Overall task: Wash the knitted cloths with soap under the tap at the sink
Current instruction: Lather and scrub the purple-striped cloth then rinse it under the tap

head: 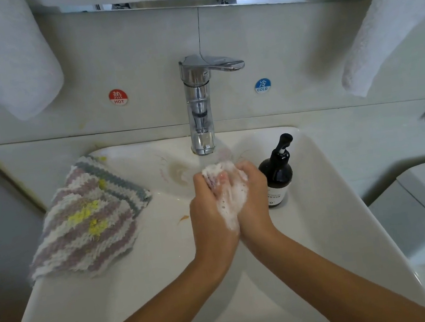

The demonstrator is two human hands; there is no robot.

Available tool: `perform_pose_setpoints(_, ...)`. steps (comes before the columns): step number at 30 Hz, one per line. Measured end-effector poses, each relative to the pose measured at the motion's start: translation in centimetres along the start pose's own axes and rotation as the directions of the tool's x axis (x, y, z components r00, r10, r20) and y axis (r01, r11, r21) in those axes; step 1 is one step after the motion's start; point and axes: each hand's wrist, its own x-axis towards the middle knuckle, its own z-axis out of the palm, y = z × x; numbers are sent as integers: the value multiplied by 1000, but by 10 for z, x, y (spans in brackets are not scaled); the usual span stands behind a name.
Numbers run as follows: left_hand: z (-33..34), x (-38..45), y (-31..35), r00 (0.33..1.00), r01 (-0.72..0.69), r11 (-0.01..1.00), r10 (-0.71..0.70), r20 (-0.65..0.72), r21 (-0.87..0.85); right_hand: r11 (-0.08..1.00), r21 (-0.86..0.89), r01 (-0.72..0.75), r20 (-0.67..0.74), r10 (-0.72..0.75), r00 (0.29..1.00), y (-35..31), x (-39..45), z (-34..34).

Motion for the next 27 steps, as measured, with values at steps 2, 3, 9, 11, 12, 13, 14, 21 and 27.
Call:
perform_pose_setpoints(2,-4,14,2,998,3,999,-5,-67,-32,998,-9,61,75,-60,995,-2,-16,1)
perform_pose_setpoints(3,-7,22,2,995,19,998,-25,-100,-60,995,-34,91,102,-87,991,-3,-23,2)
perform_pose_setpoints(9,-6,-4,0,995,-99,993,99,6,68,999,25,36,-3,-36,999,-13,1,9)
perform_pose_setpoints(11,-2,2,0,997,-63,996,66,-42,62,997,23,67,4,-68,998,-12,-8,3)
perform_pose_setpoints(12,-2,11,0,996,-18,999,21,-88,36,994,2,111,37,-111,993,-9,-16,2)
perform_pose_setpoints(13,-4,19,0,993,11,1000,-10,-116,4,990,-2,138,84,-137,987,-9,-26,1)
perform_pose_setpoints(14,-5,22,-3,992,11,1000,-13,-126,-12,989,3,145,125,-144,982,-8,-32,1)
perform_pose_setpoints(21,2,9,2,998,-12,1000,14,-65,28,997,-27,79,19,-78,997,-2,-9,0)
perform_pose_setpoints(27,-9,14,-2,994,-34,997,41,-100,71,989,-70,128,49,-125,991,-2,-10,11)
